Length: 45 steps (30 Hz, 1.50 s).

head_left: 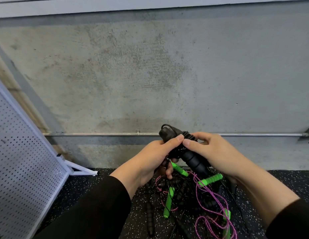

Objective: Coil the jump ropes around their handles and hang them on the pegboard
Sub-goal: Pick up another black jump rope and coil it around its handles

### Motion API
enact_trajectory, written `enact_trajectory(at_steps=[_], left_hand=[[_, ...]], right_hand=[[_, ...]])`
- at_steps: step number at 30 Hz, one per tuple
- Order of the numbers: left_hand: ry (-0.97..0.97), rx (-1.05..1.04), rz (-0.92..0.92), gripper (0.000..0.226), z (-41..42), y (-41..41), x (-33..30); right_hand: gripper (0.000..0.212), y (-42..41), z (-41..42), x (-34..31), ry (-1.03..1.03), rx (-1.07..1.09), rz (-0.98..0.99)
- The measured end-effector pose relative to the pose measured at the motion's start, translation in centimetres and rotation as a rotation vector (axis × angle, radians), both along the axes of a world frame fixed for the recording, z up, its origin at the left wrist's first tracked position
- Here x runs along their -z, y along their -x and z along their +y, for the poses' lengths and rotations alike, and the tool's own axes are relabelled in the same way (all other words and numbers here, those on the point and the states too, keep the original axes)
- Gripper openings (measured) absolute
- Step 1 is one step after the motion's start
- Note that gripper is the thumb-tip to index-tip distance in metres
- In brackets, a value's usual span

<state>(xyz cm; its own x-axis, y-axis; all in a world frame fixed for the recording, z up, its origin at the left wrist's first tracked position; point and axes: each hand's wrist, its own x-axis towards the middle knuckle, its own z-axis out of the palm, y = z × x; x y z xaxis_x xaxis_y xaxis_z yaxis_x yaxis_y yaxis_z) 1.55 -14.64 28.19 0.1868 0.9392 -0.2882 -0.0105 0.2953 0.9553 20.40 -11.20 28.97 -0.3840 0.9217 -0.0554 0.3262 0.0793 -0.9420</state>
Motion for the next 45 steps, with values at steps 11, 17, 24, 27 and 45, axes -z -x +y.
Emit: enact_trajectory(at_steps=[11,17,24,27,45], left_hand=[[0.085,-0.122,-0.094,0.049,0.3,0.0,0.0],[0.052,-0.099,-0.059,0.056,0.6,-0.3,-0.3],[0.243,-0.258,-0.414,0.011,1.2,-0.7,0.0],[0.174,-0.3,-0.268,0.008,1.2,-0.7,0.4],[-0.067,-0.384,-0.483,0.016,0.9,-1.6,0.6]], right_hand=[[0.069,1.3,-0.2,0.6,-0.131,0.168,-0.156],[0.079,1.2,-1.0,0.2,-0.091,0.19,-0.07],[0.063,1.2,-0.3,0.5,-0.209,0.245,-0.043],[0.064,1.3,-0.4,0.5,-0.234,0.253,-0.075],[0.069,2.0,-0.7,1.0,-0.383,0.303,-0.167]])
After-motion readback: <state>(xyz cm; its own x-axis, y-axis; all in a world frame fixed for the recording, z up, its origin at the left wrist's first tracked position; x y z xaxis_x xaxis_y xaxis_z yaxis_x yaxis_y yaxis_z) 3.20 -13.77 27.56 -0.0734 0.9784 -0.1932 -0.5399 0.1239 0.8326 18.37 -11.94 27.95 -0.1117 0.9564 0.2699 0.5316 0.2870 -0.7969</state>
